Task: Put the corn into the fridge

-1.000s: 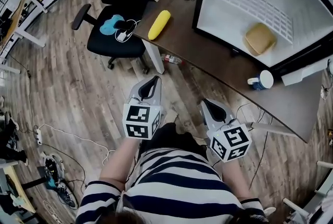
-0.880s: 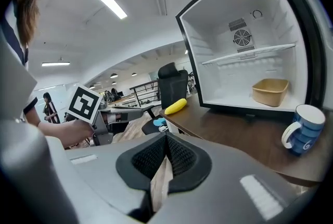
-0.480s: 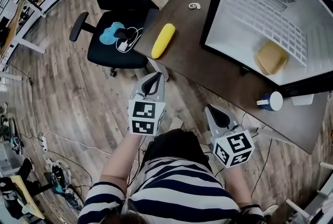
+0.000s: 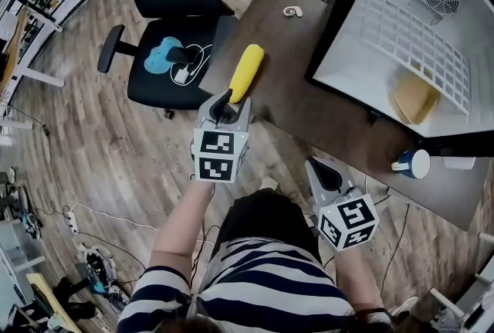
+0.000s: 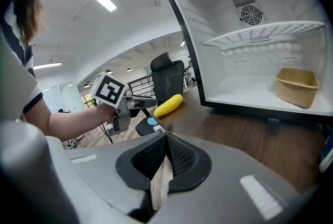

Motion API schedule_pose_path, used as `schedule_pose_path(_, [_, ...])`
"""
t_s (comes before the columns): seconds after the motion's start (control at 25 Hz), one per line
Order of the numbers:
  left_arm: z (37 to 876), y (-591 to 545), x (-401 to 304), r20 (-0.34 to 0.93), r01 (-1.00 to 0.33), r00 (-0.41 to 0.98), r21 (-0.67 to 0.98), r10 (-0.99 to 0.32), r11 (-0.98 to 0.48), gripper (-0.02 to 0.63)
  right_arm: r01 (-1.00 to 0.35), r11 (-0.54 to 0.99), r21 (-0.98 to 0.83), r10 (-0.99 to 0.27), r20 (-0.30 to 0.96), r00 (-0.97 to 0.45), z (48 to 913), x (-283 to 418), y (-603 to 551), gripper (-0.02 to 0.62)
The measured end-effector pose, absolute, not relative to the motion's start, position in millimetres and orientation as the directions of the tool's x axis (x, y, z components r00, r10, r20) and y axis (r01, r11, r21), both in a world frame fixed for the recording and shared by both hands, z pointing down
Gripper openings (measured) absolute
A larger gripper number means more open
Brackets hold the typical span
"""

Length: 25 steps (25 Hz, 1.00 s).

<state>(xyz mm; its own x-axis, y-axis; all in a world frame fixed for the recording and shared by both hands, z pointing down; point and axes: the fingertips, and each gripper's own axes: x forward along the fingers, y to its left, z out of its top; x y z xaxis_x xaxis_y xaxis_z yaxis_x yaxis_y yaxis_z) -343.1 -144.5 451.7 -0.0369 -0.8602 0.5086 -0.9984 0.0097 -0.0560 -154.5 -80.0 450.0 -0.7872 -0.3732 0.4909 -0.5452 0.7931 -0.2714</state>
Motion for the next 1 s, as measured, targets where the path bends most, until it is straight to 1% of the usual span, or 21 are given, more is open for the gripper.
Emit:
schedule_pose_path(0.28, [472.9, -180.2, -366.1, 0.543, -0.999, -0.030, -0.026, -0.839, 0.019, 0.000, -0.569, 0.773, -0.280, -0.377, 0.518, -0.767, 464.5, -161.8, -92.7, -0.005])
schedule_pose_path(0.48, [485.1, -201.2, -372.4, 0.570, -1.000, 0.002, -0.002, -0.822, -0.003, 0.000, -0.583, 0.763, -0.279, -0.374, 0.545, -0.750, 473.5, -166.5, -95.5, -0.005])
schedule_pose_path(1.0, [520.6, -223.6, -373.0, 0.654, -0.999, 0.006, -0.030, -0.756, -0.034, 0.000, -0.614, 0.735, -0.287, -0.373, 0.585, -0.720, 490.9, -166.4, -97.7, -0.005])
